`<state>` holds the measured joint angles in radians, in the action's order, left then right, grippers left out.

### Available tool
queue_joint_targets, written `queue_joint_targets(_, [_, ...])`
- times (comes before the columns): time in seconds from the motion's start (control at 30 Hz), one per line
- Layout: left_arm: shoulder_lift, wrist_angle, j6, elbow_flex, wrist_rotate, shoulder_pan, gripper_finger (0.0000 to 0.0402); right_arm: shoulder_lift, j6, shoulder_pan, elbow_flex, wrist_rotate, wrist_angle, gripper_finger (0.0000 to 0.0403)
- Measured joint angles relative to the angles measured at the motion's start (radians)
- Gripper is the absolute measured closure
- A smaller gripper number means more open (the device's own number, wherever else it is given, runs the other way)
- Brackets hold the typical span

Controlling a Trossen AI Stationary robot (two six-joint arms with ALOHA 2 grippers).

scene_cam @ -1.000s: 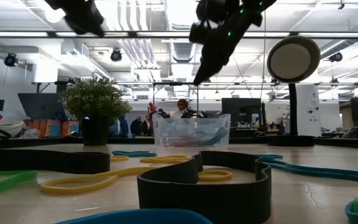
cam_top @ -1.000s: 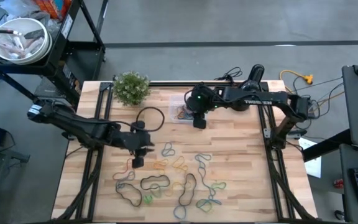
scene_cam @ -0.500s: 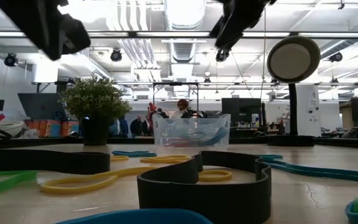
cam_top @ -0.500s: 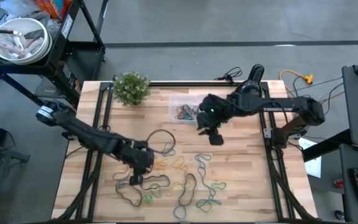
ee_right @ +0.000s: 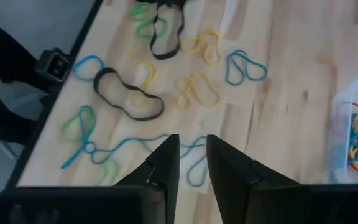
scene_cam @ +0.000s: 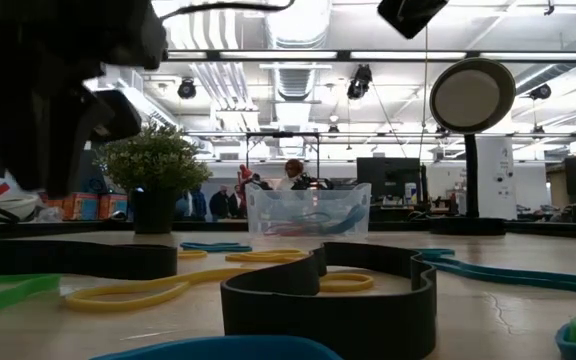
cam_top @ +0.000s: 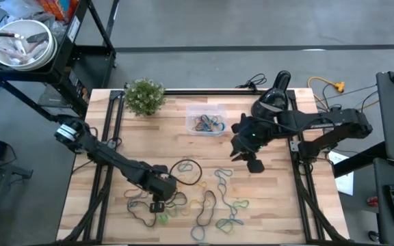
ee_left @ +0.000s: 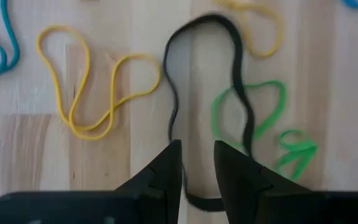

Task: Pick and place rubber bands into bin
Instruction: Put the black rubberband into the transparent bin

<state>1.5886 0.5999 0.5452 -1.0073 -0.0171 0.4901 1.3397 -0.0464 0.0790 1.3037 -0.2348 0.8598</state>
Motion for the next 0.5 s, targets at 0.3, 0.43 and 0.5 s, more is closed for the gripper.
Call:
queue_joint_targets(0.3, [0.064,-0.001,0.001,0.0,0.001,0.001,0.0324,-0.044,0.07,0.04,-0.001,0.002,0.001,0.034])
queue_joint_targets(0.43, [0.098,-0.003,0.0,0.0,0.004,0.001,0.0324,-0.044,0.074,0.058,-0.001,0.002,0.001,0.0339])
queue_joint_targets(0.5, [0.113,-0.001,0.0,0.001,0.008,0.001,0.0324,-0.042,0.074,0.065,-0.001,0.003,0.001,0.034])
